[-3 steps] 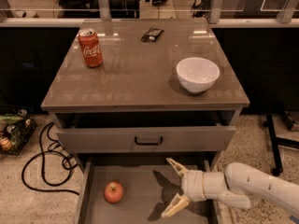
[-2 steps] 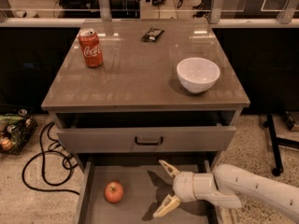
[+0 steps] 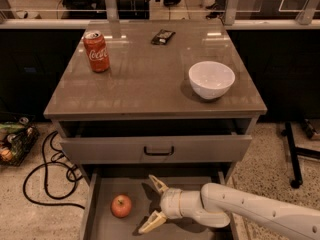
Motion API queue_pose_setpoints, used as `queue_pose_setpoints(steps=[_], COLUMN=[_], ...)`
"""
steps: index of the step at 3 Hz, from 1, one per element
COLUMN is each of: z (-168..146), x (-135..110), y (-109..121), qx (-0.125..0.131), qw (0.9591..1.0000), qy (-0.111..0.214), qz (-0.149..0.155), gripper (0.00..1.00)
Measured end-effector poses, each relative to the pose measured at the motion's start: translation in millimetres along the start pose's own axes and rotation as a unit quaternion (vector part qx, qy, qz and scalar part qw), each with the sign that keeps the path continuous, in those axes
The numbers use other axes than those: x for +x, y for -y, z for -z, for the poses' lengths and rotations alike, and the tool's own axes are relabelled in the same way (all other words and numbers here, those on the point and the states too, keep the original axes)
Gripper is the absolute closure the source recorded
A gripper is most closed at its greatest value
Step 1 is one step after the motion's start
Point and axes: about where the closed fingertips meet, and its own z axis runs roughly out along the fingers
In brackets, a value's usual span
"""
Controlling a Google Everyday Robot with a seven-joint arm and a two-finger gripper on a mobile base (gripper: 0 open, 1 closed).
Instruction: Pick apple from middle drawer and place on counter
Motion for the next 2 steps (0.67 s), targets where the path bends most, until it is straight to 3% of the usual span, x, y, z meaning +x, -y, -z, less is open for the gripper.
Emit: queue_pose_setpoints(steps=[1,2], z=[0.0,-19.0], x=[0.0,8.5], y=[0.0,12.9], qx=[0.0,0.001], qw=[1.0,0.9999], qy=[0.0,0.01], qz=[0.0,-0.007], gripper=[0.0,0.0])
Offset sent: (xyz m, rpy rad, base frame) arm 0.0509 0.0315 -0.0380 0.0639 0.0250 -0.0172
